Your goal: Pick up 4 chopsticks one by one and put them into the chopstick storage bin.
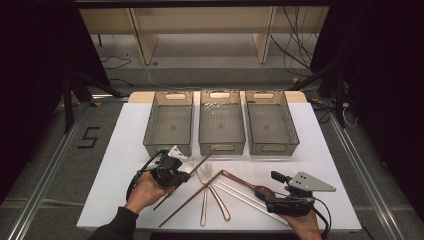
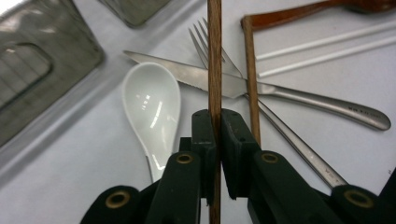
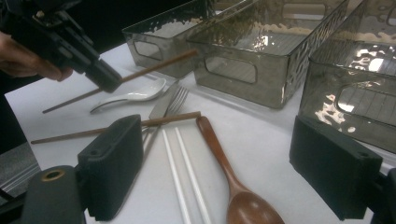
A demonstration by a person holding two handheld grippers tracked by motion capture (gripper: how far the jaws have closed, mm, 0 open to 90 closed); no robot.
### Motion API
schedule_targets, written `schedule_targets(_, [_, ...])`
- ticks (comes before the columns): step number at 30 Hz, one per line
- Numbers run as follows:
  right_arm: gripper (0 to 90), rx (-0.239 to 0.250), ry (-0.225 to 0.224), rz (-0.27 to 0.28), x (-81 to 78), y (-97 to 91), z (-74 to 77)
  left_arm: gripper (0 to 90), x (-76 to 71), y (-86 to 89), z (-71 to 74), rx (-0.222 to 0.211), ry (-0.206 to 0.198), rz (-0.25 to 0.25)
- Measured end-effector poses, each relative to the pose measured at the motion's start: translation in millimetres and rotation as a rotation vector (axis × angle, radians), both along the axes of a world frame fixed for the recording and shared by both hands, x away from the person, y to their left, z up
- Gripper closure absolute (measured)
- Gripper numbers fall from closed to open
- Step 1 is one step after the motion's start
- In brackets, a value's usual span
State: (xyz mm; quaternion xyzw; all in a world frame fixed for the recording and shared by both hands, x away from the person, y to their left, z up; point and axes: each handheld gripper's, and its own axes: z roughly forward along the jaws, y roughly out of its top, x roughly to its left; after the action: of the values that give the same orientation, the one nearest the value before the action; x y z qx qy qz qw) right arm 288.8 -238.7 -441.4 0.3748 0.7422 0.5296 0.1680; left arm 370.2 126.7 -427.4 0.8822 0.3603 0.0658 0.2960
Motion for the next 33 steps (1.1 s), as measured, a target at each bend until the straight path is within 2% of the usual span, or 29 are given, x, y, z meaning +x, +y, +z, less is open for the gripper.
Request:
schedule_targets(6, [18.4, 0.002, 0.000, 0.000, 0.0, -0.2, 0.1, 84.1, 5.5, 9.1, 9.7, -0.032, -0.029, 0.028])
schedule_targets(16, [18.4, 0.003, 0.002, 0.001, 0.0, 0.1, 0.1, 84.1, 14.1, 20.6, 20.9, -0.058, -0.057, 0.073])
schedule_targets(33, [18.4, 0.005, 0.002, 0.002, 0.0, 0.0, 0.0, 84.0, 41.0, 45.1, 38.2, -0.109, -0.108, 0.160])
